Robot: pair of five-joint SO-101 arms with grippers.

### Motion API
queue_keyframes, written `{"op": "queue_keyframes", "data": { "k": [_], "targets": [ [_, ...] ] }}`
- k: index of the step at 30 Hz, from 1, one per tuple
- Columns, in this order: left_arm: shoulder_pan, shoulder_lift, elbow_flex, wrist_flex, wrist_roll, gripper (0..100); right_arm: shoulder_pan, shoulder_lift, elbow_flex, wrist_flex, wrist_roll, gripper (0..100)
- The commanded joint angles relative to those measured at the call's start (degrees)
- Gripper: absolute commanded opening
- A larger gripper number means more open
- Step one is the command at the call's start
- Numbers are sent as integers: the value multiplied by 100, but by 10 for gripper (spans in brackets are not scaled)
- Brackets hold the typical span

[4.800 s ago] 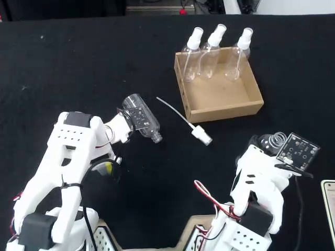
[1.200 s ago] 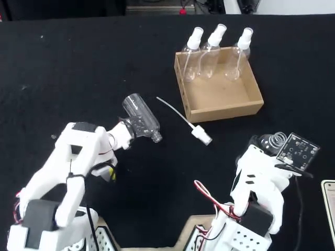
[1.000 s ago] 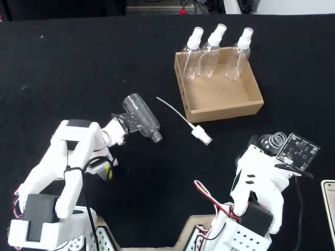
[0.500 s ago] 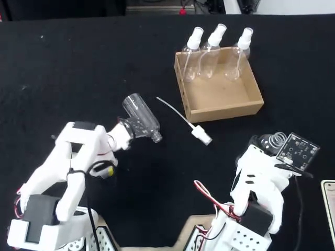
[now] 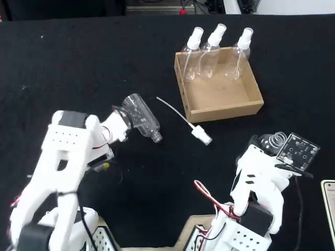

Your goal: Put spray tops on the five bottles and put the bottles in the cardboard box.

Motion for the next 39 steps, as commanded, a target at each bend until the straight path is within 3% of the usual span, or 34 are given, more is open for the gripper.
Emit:
{"op": "queue_keyframes", "data": {
  "k": [1,6,11,17,23,29,35,39],
  "targets": [
    [48,-826,-338,-404,1204,54,-475,-541,-444,-141,-9,75],
    [101,-1732,-400,-1310,2813,30,-1864,-549,-637,-193,343,75],
    [110,-2664,-338,-2312,3771,30,-3385,-558,-963,-325,923,75],
    [110,-3376,-391,-3701,4870,30,-4905,-549,-620,-1916,835,74],
    [347,-3490,-400,-4818,5644,33,-5196,-558,-31,-2593,703,74],
    [1578,-3490,-400,-5705,5662,33,-5196,-593,338,-2576,703,74],
    [2176,-3534,-400,-6813,5697,33,-5196,-593,760,-2593,703,74],
    [2510,-3490,-400,-6980,5705,30,-5196,-593,796,-2593,703,74]
  ]
}}
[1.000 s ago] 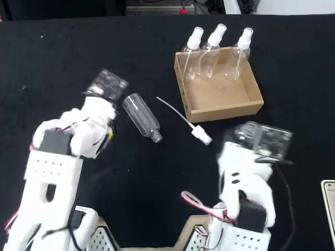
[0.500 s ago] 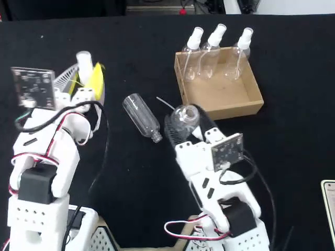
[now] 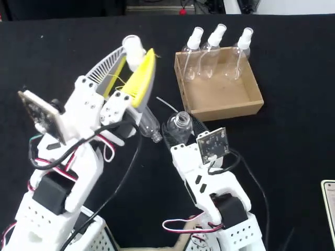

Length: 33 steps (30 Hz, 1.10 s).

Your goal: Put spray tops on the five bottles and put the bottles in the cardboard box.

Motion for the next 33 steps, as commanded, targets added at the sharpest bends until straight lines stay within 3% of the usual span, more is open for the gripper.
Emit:
{"op": "queue_keyframes", "data": {
  "k": [1,5,13,18,20,33],
  "targets": [
    [374,-79,-356,-229,53,30,-88,-593,-13,-193,-53,74],
    [804,-79,-338,-229,53,32,-88,-593,4,-193,-53,74],
    [901,-79,31,-229,132,30,-88,-593,4,-193,-53,74],
    [760,-79,57,-237,1477,33,-88,-593,13,-193,-53,74],
    [716,-62,75,-246,1688,33,-88,-593,13,-193,-53,74],
    [690,1116,31,-730,1688,33,-88,-593,66,-193,-53,74]
  ]
}}
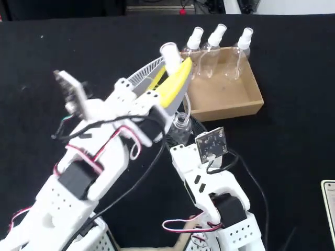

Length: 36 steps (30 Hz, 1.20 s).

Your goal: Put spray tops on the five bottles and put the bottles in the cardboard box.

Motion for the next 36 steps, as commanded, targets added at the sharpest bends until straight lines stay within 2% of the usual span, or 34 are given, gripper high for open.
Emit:
{"op": "queue_keyframes", "data": {
  "k": [1,10,27,32,36],
  "targets": [
    [-66,149,-92,-167,35,33,-70,-593,-40,-193,-53,74],
    [-400,211,-48,-167,35,33,-70,-593,-40,-158,-44,74],
    [-444,158,101,-158,26,33,-62,-593,-40,-167,-44,74],
    [-514,149,84,-158,-695,33,-62,-593,-40,-167,-44,74],
    [-453,158,101,-158,-782,33,-62,-593,-40,-158,-44,74]
  ]
}}
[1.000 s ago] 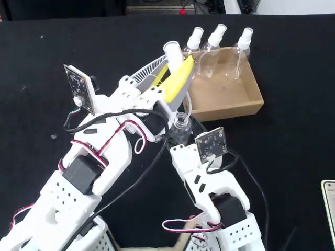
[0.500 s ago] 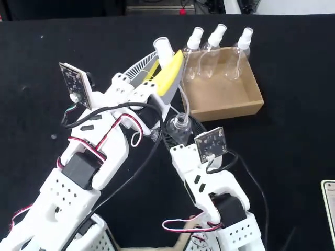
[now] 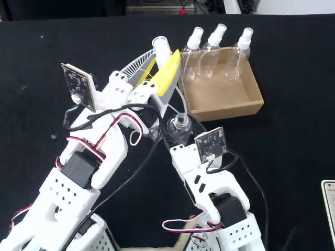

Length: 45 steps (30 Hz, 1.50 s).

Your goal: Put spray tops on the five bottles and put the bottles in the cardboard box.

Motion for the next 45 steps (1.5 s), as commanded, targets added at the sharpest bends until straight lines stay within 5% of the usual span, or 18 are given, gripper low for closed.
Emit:
{"op": "queue_keyframes", "data": {
  "k": [1,27,45],
  "targets": [
    [4,-44,-57,-79,-105,33,-62,-593,-40,-158,-44,74],
    [-330,-53,-198,-79,-149,33,-62,-593,-31,-149,-44,74],
    [488,-62,734,-35,-149,34,-62,-593,-31,-167,-44,74]
  ]
}}
